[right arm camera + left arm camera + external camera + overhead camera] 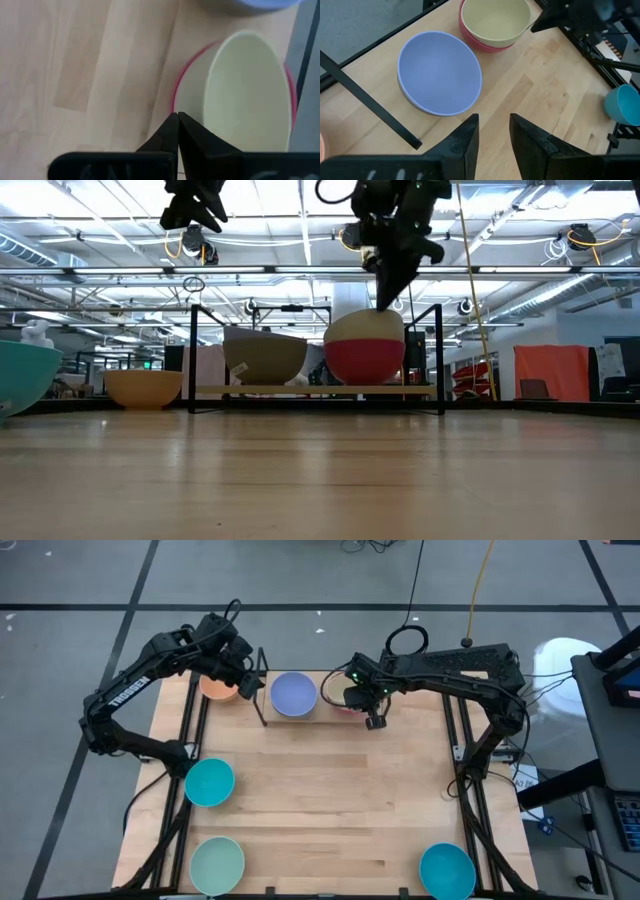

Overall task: Place and stack bowls onto a shelf
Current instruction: Stack the brown bowl on top of the pink bowl on the shelf

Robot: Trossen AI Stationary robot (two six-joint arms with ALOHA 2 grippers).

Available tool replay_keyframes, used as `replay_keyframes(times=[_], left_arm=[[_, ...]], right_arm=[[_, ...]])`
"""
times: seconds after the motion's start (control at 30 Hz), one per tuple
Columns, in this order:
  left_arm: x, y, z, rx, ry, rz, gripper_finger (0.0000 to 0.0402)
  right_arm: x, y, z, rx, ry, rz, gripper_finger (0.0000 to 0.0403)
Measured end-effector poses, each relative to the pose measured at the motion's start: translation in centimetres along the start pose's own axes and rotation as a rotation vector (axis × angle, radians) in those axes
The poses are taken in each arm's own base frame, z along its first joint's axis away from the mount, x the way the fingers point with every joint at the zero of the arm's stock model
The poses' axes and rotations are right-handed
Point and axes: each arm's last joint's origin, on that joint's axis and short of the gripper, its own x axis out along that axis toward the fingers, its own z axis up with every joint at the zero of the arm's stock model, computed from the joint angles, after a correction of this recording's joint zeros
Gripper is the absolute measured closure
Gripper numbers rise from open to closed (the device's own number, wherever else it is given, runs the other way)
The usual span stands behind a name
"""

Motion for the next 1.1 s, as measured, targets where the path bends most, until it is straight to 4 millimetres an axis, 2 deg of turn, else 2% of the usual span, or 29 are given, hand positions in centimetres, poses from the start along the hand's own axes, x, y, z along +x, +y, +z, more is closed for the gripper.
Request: replay_keyframes(times=[0.13, 0.3, 0.53, 0.7, 0.8, 1.1], left_arm=[[0.0, 0.0, 0.0, -0.001, 0.000, 0.000, 0.0289], [0.0, 0.0, 0.0, -0.001, 0.000, 0.000, 0.0289], [0.0, 0.0, 0.0, 0.000, 0.000, 0.000, 0.0289], [0.0, 0.0, 0.0, 0.000, -0.002, 0.008, 0.0289], [0.0, 0.0, 0.0, 0.000, -0.003, 0.009, 0.0289], [0.0, 0.0, 0.0, 0.000, -0.003, 0.009, 0.0289]], right_arm=[[1.0, 0.2, -0.4, 0.010, 0.011, 0.005, 0.0403], [1.0, 0.1, -0.4, 0.010, 0.001, -0.002, 0.0403], [-1.7, 1.3, 0.1, -0.019, -0.076, -0.046, 0.0403], [-2.5, 0.5, 0.2, 0.045, -0.113, -0.158, 0.0403], [-1.8, 0.1, 0.1, 0.056, -0.055, -0.202, 0.0403], [-0.1, -0.1, -0.3, 0.075, 0.017, -0.146, 0.0403]])
